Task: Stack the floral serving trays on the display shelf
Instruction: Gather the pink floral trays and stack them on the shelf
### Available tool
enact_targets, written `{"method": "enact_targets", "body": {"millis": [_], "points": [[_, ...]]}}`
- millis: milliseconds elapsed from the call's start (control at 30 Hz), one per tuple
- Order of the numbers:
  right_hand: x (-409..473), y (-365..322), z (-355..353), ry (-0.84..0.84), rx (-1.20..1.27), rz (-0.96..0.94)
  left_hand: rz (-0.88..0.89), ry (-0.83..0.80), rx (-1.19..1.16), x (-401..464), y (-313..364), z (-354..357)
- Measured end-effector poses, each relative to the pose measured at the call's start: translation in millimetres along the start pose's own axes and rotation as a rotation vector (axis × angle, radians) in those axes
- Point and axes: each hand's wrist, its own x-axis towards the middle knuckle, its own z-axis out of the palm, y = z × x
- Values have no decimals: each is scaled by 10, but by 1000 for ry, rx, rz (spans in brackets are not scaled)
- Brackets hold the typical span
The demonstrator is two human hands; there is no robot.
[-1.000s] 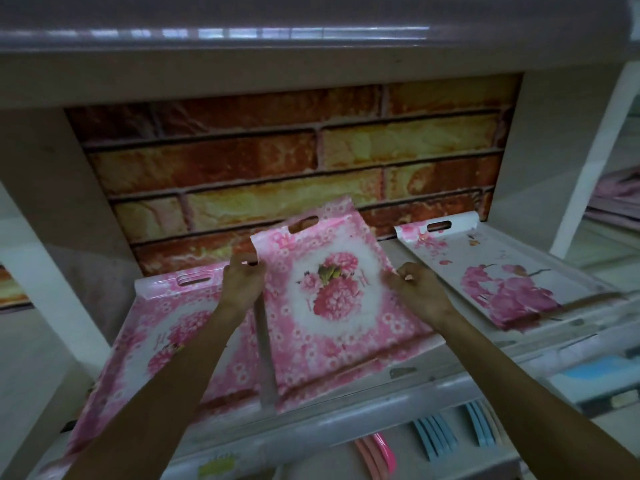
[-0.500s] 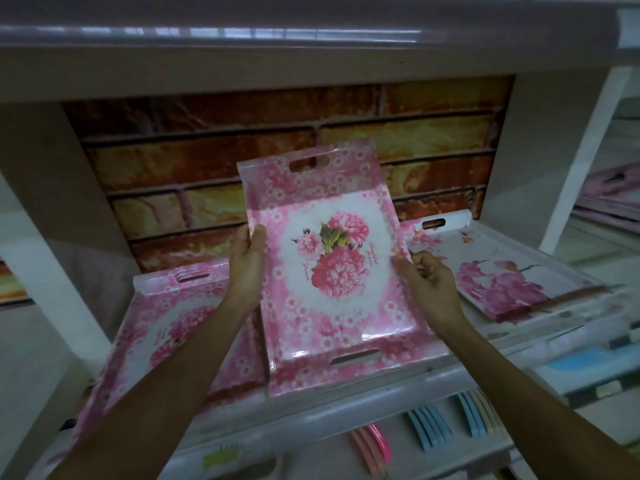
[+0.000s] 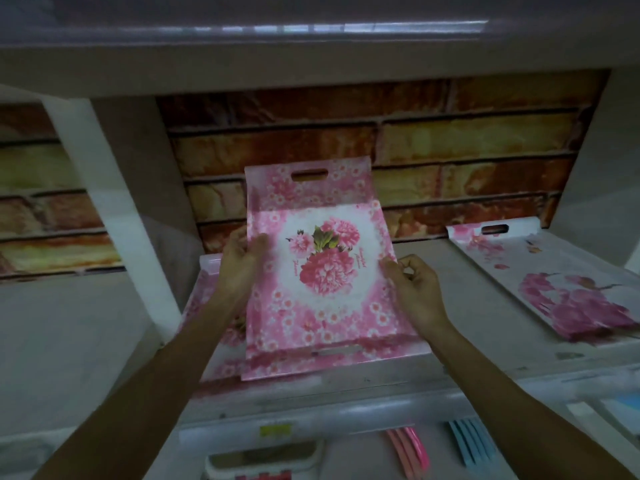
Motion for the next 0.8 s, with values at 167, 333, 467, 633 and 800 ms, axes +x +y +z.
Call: {"method": "enact_targets", "body": {"millis": [167,333,467,633,800], "points": [[-59,140,568,-50,-50,83,-64,-11,235,-61,-237,-554],[-175,209,1003,-126,-168,195,-78,-23,528,-105,-433,-1071],[-269,211,1192,-196,-316,181,-119,15,633,-114,-632,-1240],[-308,242,1294,-261,-544,144,-103,46,701,-120,-783,-1328],[-331,324,1311,-325,-661,89,-74,16,763,-49,-911,-1387]]}}
